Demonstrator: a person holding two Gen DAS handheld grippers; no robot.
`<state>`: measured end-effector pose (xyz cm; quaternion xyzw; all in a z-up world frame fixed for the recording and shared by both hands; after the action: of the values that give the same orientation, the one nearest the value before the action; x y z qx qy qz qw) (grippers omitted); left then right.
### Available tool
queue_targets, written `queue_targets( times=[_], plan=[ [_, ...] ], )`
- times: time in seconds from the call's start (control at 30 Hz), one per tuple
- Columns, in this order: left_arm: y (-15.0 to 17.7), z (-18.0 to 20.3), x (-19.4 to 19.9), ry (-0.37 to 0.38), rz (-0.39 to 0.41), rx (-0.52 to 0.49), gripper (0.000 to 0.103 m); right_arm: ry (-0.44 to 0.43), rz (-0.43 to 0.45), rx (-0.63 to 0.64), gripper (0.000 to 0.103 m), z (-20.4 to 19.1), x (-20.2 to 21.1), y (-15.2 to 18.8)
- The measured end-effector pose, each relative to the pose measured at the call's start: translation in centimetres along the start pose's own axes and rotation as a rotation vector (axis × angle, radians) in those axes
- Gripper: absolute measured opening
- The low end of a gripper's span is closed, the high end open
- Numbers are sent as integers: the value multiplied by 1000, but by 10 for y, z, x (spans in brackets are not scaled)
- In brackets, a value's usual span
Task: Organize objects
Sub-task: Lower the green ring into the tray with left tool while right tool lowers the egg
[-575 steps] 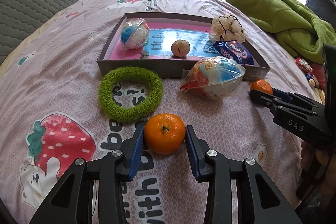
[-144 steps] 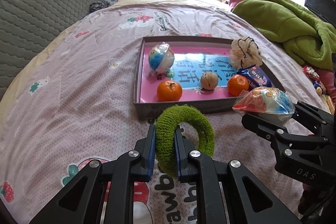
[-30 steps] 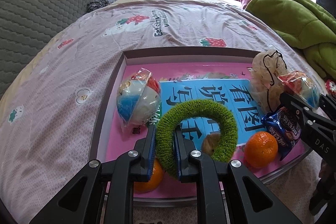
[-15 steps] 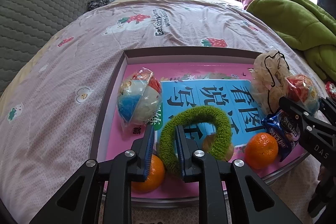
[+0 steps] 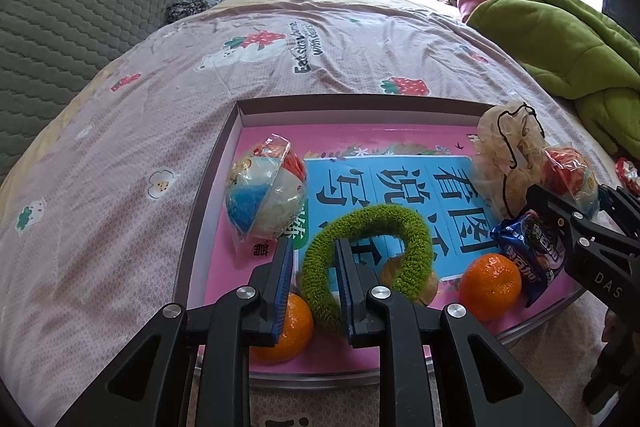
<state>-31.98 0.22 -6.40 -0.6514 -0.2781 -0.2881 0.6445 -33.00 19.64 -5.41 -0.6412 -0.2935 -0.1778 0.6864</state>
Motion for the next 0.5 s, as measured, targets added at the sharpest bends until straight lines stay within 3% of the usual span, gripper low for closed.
queue_targets(
  times=[0.5],
  plan=[
    [1, 3, 14, 11, 14, -1, 23, -7, 32, -25, 60, 4, 14, -9]
  ],
)
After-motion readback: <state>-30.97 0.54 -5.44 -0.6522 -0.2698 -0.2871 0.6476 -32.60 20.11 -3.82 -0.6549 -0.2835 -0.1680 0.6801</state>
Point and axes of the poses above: each gripper's, at about its wrist camera, not at the fingertips, and x roughly against the way its jaws point, z to its right, y to its underside, the point moved 2 cm from there along -x, roughly the way its jaws point, and after that the axes turned 3 degrees about z, right-handed, at the moved point
